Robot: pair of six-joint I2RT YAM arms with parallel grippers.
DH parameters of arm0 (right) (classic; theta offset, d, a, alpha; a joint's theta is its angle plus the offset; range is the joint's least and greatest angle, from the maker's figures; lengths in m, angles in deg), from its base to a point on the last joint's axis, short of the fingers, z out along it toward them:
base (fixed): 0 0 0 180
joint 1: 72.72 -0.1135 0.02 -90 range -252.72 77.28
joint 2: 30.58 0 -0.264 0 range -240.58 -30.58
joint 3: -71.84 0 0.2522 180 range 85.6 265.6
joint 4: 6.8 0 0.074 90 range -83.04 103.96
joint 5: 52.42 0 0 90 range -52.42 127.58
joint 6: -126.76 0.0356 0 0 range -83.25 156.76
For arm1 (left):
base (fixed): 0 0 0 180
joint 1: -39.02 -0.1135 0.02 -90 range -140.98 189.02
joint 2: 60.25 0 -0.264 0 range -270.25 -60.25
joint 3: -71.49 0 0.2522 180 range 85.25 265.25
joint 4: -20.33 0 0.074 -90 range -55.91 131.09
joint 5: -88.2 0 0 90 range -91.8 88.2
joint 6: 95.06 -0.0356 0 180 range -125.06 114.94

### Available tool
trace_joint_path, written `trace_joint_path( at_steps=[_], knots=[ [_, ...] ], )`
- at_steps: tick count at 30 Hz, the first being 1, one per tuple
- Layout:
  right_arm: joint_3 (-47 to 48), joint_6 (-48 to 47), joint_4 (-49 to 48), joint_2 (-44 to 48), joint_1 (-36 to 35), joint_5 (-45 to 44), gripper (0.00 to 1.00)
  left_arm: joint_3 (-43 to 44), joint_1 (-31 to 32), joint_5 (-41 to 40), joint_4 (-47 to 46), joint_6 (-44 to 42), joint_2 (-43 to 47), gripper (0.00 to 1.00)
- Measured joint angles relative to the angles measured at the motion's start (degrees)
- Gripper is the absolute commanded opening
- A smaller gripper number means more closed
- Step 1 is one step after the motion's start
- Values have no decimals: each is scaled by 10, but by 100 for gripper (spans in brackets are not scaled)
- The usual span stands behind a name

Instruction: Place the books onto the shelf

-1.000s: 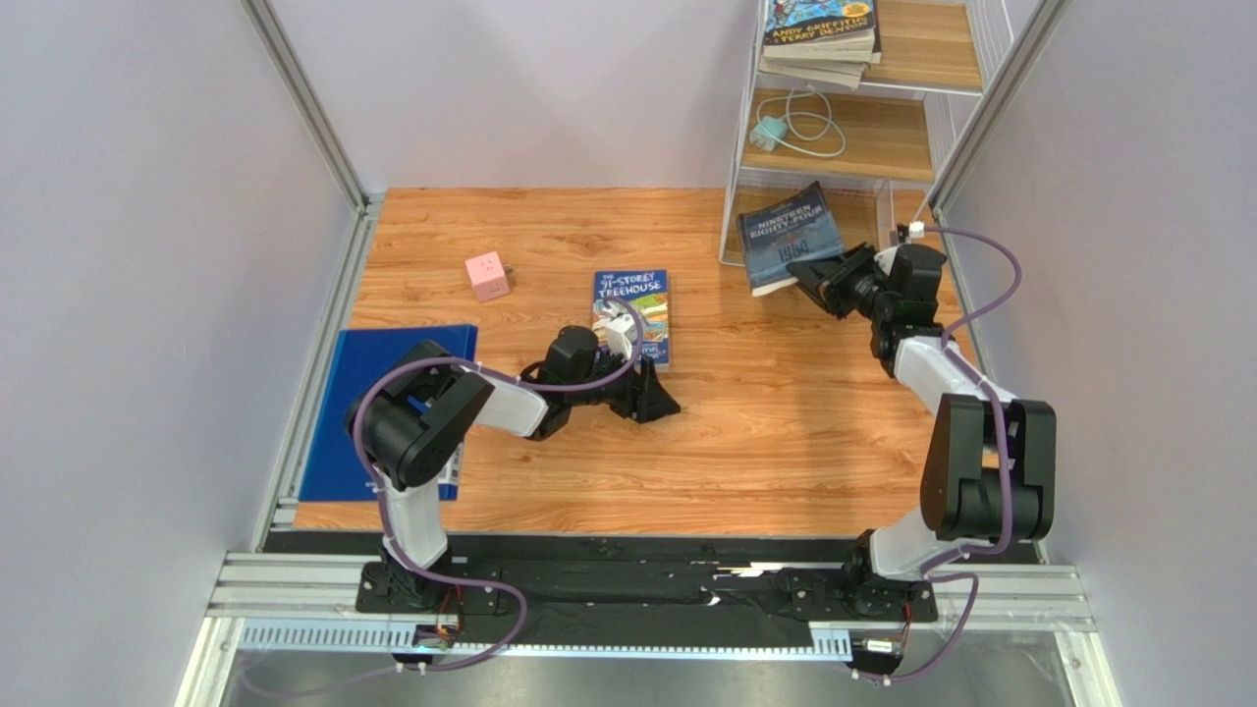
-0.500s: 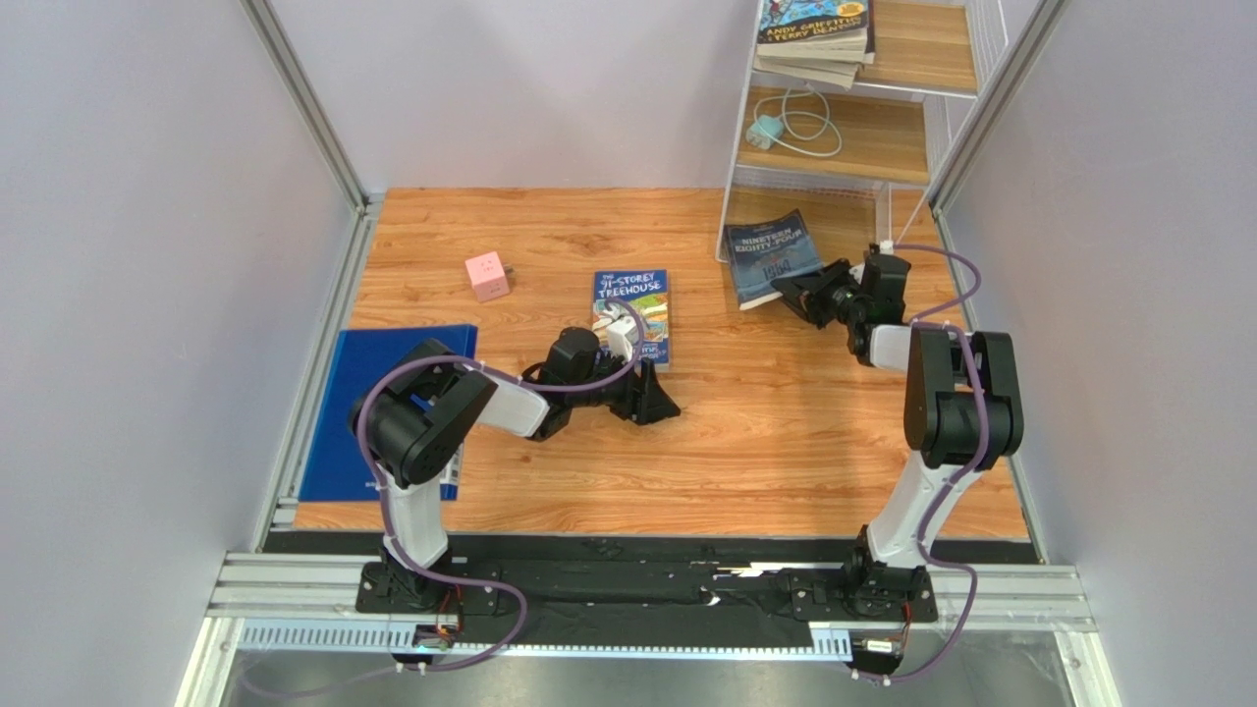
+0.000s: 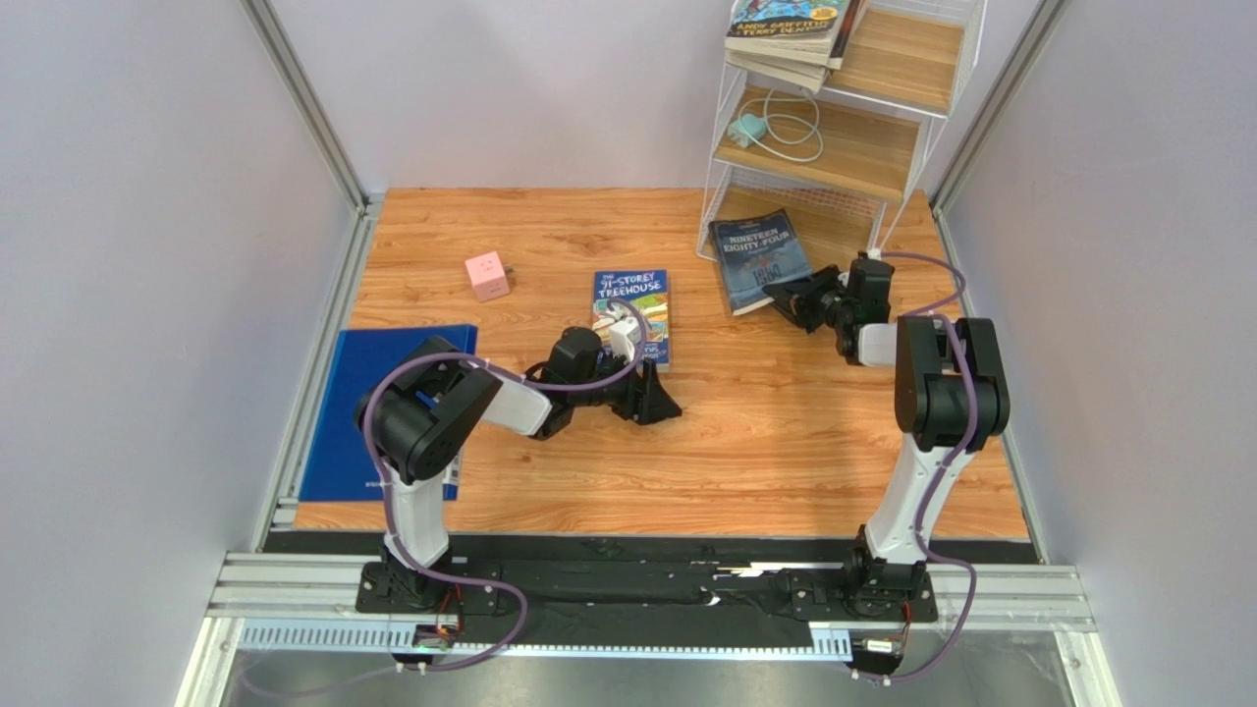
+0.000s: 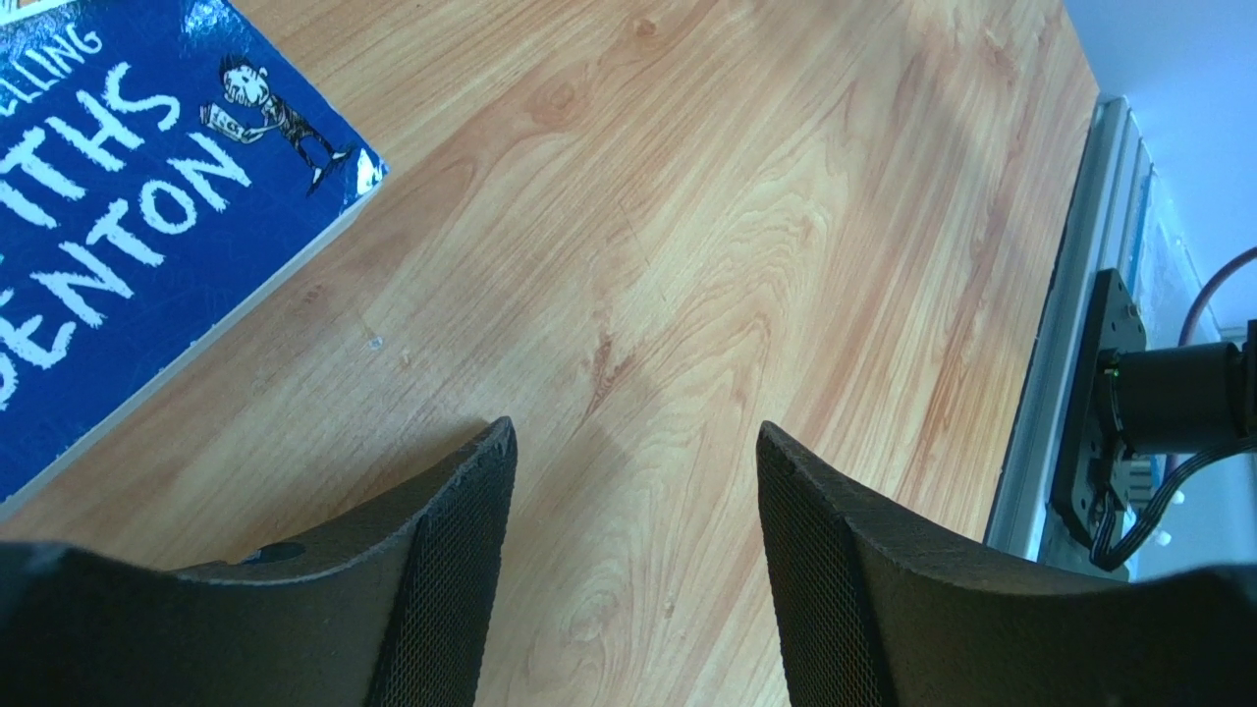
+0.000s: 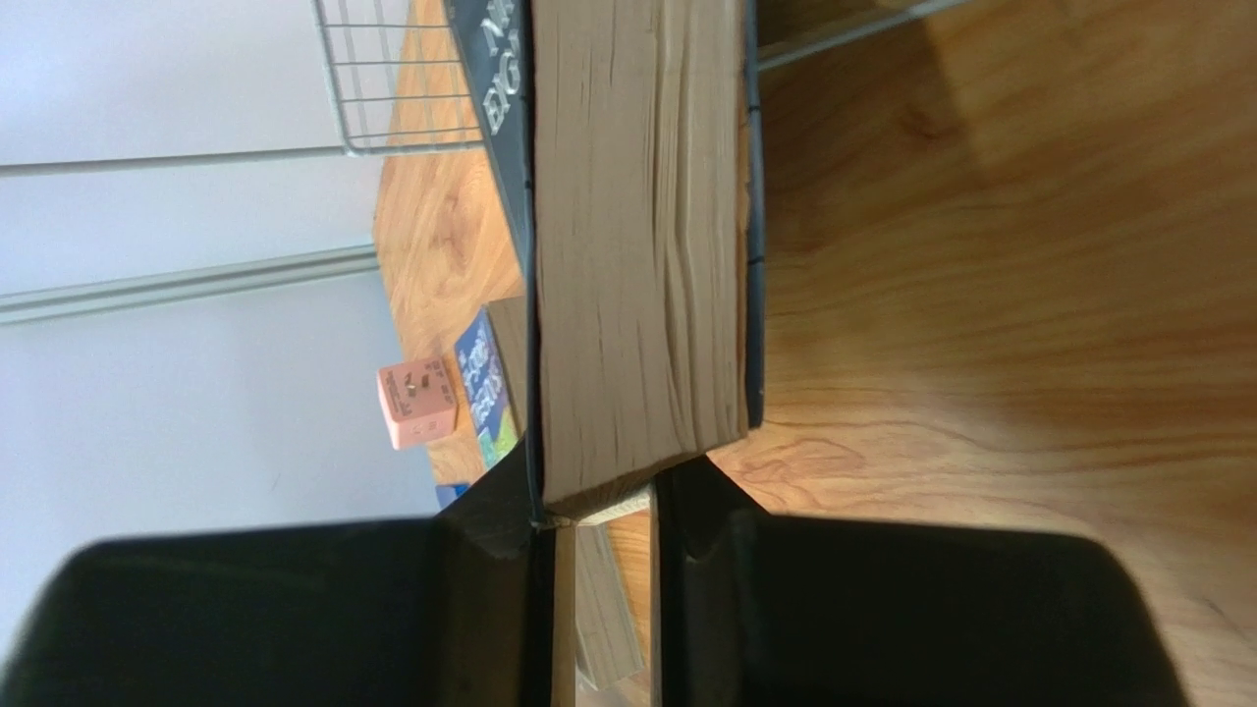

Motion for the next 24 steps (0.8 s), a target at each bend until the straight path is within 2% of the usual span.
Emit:
trace_joint_path(
  at_steps=[11, 24],
  knots=[
    [-37, 2, -20, 42, -7, -54, 0, 3, 0, 1, -3, 0, -3, 66],
    [-101, 13, -35, 74, 62, -78, 0, 3, 0, 1, -4, 0, -3, 66]
  ],
)
